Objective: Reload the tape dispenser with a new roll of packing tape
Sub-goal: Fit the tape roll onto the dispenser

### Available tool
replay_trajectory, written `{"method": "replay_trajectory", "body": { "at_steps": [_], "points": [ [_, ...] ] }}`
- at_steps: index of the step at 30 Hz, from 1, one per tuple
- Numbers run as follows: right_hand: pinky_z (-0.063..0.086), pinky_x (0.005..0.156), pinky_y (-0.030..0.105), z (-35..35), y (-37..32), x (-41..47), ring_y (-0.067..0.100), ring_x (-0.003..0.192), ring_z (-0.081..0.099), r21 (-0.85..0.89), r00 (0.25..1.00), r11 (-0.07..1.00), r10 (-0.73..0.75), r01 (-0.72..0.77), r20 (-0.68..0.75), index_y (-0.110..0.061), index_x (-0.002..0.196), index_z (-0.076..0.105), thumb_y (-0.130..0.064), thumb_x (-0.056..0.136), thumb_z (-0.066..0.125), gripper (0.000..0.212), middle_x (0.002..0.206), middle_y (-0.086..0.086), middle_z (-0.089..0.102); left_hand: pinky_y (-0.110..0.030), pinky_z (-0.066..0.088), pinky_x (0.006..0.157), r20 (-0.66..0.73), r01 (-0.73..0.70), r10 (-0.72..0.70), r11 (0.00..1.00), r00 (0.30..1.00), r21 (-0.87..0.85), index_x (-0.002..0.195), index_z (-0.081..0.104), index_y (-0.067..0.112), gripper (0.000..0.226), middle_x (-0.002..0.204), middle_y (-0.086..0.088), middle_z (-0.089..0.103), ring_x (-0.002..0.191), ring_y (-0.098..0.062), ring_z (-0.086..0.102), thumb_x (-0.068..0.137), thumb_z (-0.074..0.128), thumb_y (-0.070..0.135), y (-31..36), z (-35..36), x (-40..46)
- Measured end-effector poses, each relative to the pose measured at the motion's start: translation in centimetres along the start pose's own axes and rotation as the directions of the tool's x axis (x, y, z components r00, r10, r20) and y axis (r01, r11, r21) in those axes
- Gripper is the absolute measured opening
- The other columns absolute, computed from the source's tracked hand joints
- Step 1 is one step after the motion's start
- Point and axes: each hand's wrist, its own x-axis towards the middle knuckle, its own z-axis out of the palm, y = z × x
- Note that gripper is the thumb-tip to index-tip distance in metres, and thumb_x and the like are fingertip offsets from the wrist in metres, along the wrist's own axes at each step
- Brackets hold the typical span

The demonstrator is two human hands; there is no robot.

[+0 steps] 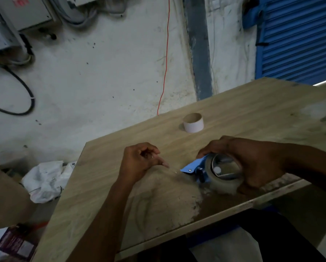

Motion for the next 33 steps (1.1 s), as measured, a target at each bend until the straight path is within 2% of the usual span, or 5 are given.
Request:
{"method": "replay_trajectory", "body": {
  "at_steps": [4,13,21,25,33],
  "points": [
    [0.045,0.097,0.017,-0.6,1.4,-0.3,0.004,0.118,0.056,-0.098,0.997,0.992,0.078,-0.077,0.011,-0.037,0.143,0.053,-0.027,0.060,0.092,0.092,0.134,-0.012,0.057,-0.040,0.061,0.070,0.080,-0.083,0.074,0.990,0.994,0.114,0.089,0.082,0.024,0.017,0.086,0.006,0.079,0.074,-0.015,0.075,0.077,0.089,0.015,0.1,-1.3,-0.8],
    [0.052,0.100,0.035,1.5,2.8,-0.5,0.006,0.119,0.054,0.015,0.988,0.989,0.149,-0.149,0.031,-0.046,0.143,0.048,-0.016,0.054,0.093,0.104,0.134,-0.012,0.054,-0.023,0.052,0.053,-0.228,0.057,-0.067,0.997,0.971,-0.053,0.078,0.079,0.012,0.008,0.071,0.001,0.077,0.055,-0.016,0.066,0.081,0.087,0.013,2.5,1.0,-4.4],
    [0.053,0.097,0.039,0.9,2.7,0.7,0.010,0.113,0.051,0.140,0.966,0.957,0.248,-0.255,0.068,-0.059,0.138,0.034,-0.042,0.037,0.082,0.113,0.123,-0.013,0.051,-0.025,0.052,0.046,0.141,0.527,-0.521,0.737,0.842,-0.422,0.095,0.069,0.007,0.021,0.076,-0.017,0.078,0.051,-0.017,0.068,0.084,0.084,0.017,6.4,6.5,-8.7],
    [0.053,0.098,0.041,0.5,2.1,0.6,0.011,0.116,0.051,0.217,0.973,0.949,0.220,-0.229,0.064,-0.060,0.135,0.036,-0.042,0.037,0.083,0.110,0.128,-0.015,0.050,-0.030,0.050,0.070,-0.239,0.321,-0.274,0.929,0.931,0.183,0.107,0.050,0.036,0.074,0.097,0.010,0.064,0.083,-0.007,0.062,0.052,0.094,0.060,5.5,6.2,-7.8],
    [0.046,0.102,0.022,0.2,2.2,0.1,0.004,0.122,0.050,0.153,0.981,0.969,0.188,-0.194,0.049,-0.056,0.137,0.042,-0.031,0.046,0.095,0.108,0.135,-0.023,0.049,-0.047,0.038,0.110,0.081,-0.072,0.049,0.949,0.996,0.308,0.112,0.069,0.045,0.047,0.141,0.018,0.055,0.137,-0.010,0.045,0.069,0.083,0.059,3.8,4.7,-4.7]
  ]
}}
